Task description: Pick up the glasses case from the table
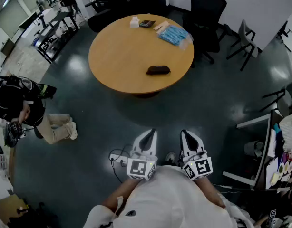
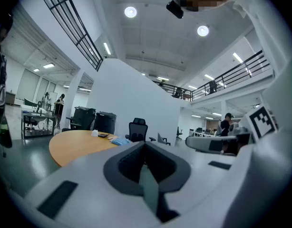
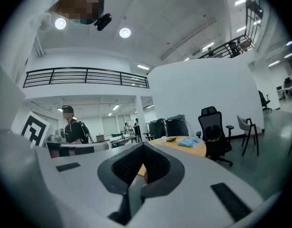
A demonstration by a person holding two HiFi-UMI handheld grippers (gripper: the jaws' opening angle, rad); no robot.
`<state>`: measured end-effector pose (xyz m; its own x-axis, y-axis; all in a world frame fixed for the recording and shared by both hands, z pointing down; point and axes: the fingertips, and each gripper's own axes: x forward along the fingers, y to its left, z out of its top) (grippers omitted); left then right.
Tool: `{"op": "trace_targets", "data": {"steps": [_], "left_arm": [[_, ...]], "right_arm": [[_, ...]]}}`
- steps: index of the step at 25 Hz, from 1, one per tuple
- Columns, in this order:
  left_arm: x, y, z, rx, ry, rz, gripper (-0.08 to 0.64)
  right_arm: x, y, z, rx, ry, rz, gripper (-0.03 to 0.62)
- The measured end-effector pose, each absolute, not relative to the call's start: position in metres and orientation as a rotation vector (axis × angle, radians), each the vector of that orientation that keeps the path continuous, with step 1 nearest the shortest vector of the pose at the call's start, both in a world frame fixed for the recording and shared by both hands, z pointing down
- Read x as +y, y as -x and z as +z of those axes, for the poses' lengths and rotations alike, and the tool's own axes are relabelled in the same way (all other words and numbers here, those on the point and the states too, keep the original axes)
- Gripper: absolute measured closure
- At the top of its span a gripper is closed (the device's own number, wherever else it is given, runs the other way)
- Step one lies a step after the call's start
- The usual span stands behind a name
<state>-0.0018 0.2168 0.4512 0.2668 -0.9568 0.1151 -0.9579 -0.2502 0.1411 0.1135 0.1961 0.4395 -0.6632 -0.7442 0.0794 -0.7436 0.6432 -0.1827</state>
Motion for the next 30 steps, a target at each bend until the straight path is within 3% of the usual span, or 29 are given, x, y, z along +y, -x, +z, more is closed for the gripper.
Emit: {"op": "trace_targets", "data": {"steps": [30], "left_arm": [[0.208,-0.02,0.486,-1.826,-2.23,0.099,0.552]], "right_arm": [[0.173,-0.142,0.449,2.86,1.193,-0.375,0.577]]}}
